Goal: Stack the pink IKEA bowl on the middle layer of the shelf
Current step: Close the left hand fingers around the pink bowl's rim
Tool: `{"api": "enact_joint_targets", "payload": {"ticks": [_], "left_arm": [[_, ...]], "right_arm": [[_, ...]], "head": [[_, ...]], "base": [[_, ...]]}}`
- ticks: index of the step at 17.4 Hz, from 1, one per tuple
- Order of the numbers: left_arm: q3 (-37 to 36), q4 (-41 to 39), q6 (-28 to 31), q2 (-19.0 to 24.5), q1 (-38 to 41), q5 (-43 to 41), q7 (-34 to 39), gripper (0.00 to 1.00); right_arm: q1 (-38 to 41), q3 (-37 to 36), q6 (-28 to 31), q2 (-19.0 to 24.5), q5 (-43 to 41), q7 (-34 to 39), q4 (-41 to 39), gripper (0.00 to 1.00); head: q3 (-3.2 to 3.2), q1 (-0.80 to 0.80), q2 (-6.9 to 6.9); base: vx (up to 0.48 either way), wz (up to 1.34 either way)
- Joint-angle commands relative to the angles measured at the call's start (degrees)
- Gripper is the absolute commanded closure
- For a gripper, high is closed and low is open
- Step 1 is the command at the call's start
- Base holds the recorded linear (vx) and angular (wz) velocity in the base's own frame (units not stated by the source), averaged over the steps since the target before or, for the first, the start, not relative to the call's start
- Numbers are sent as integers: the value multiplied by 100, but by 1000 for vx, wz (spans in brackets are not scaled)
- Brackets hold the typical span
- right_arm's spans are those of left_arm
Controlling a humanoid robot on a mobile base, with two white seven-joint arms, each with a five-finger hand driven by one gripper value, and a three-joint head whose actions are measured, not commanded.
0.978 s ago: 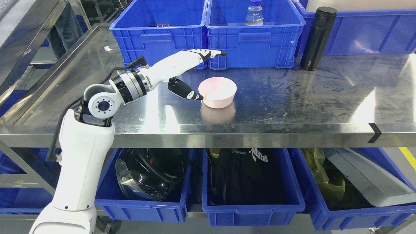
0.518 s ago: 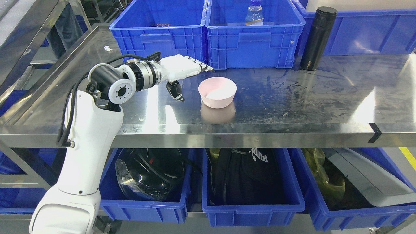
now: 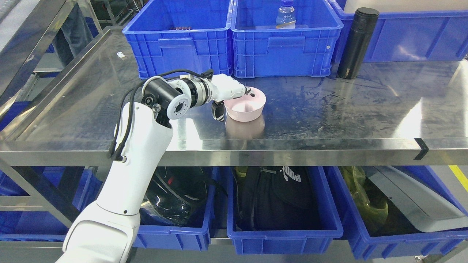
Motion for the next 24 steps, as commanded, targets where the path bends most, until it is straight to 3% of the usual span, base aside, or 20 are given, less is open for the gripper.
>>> {"api": "enact_joint_targets", "payload": {"ticks": [1,13,15,18,24], "left_arm": [[-252,741,-57,-532,-150,-165,18,25],[-243,944,-196,-500,-142,-367,-17,29],[-147,1031,-364,-509,-142,-367,-35,39],[379,1286,-1065,-532,-98,-367,-35,67],[846,1313,-1612,-532,191,-341,-167,91]], "right_arm": [[18,0,-4,-100,0,1,-100,0],[27,0,-4,-100,0,1,-100,0],[18,0,-4,-100,0,1,-100,0],[27,0,-4,-100,0,1,-100,0],[27,0,-4,-100,0,1,-100,0]], "head": [[0,0,0],[0,0,0],[0,0,0],[0,0,0],[0,0,0]], "base": [[0,0],[0,0],[0,0],[-3,16],[-5,45]]}}
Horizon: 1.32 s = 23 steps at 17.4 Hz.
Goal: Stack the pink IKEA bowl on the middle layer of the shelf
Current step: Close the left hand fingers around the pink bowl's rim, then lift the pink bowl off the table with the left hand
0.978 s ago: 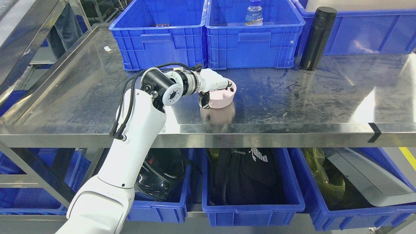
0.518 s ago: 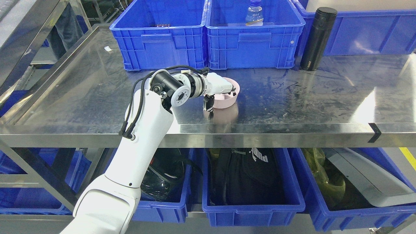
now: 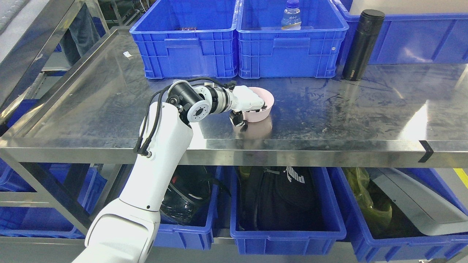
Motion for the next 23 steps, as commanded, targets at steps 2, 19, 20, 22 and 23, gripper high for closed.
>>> {"api": "enact_joint_targets", "payload": {"ticks": [2,19,20,22,23], "left_arm": [[752,230,-396,43,254,78,-285,95],[2624,-1158,-1634,43,184,1810,-188,100],[2677,-1202,-1671,43,184,1819,-197,100],[2686,-1386,-1671,43,184,2046,-214,99],[2643,-1518,-1671,43,193,2256,-223,99]], "right_arm": [[26,0,-4,-100,0,1,-100,0],[26,0,-4,-100,0,1,-100,0],[18,0,-4,-100,0,1,-100,0],[17,0,-4,-100,0,1,-100,0],[26,0,-4,-100,0,1,-100,0]], "head": [[0,0,0],[0,0,0],[0,0,0],[0,0,0],[0,0,0]], "base": [[0,0],[0,-2],[0,0],[0,0],[0,0]]}}
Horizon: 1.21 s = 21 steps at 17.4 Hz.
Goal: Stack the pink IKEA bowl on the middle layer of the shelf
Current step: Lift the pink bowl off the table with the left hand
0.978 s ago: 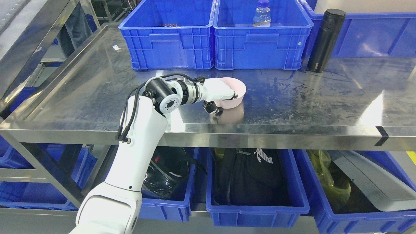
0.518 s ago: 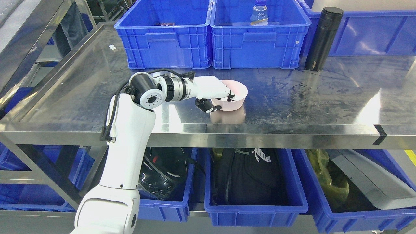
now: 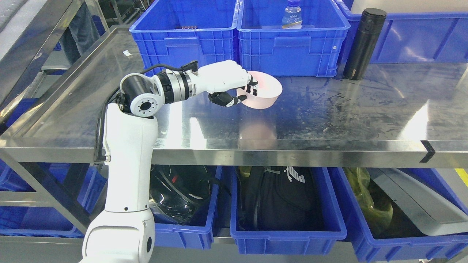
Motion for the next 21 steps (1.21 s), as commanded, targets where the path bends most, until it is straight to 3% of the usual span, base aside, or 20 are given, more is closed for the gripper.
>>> {"api": "enact_joint_targets", "payload": {"ticks": [1,6,14,21], "left_arm": [[581,-747,-66,95,78,627,-29,99],[519,-748,-66,95,386,682,94,99],[1100,-906,-66,95,755,690,147,98],[1144,-1108,-66,95,773,690,164,98]], "right_arm": [[26,0,-4,-100,0,1,-100,0],[26,0,-4,-100,0,1,-100,0],[26,0,-4,-100,0,1,-100,0],[17,0,-4,-100,0,1,-100,0]], "head": [[0,0,0],[0,0,0],[0,0,0],[0,0,0]], "base": [[0,0],[0,0],[-3,47],[-2,698]]}}
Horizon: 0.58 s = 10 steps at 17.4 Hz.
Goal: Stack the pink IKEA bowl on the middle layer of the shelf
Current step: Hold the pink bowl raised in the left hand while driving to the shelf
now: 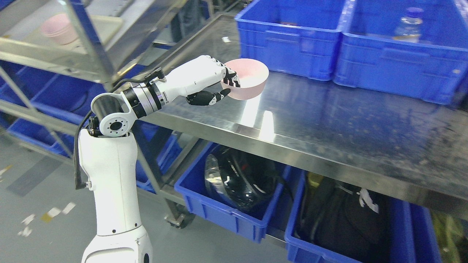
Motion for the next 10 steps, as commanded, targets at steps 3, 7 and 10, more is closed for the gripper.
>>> {"api": "enact_joint_targets", "payload": {"ticks": [3,7,10], "left_arm": [[282,-306,-4,100,53,18,8,98],[256,-333,-4,100,45,9,8,98],[256,-350,-4,100,44,9,8,98]], "right_arm": [[25,0,-4,-100,0,7,-100,0],[25,0,-4,-100,0,7,-100,0],[25,0,-4,-100,0,7,-100,0]], "head": [[0,0,0],[0,0,1],[0,0,1]], "base": [[64,1254],[125,1457],[159,1481]]}}
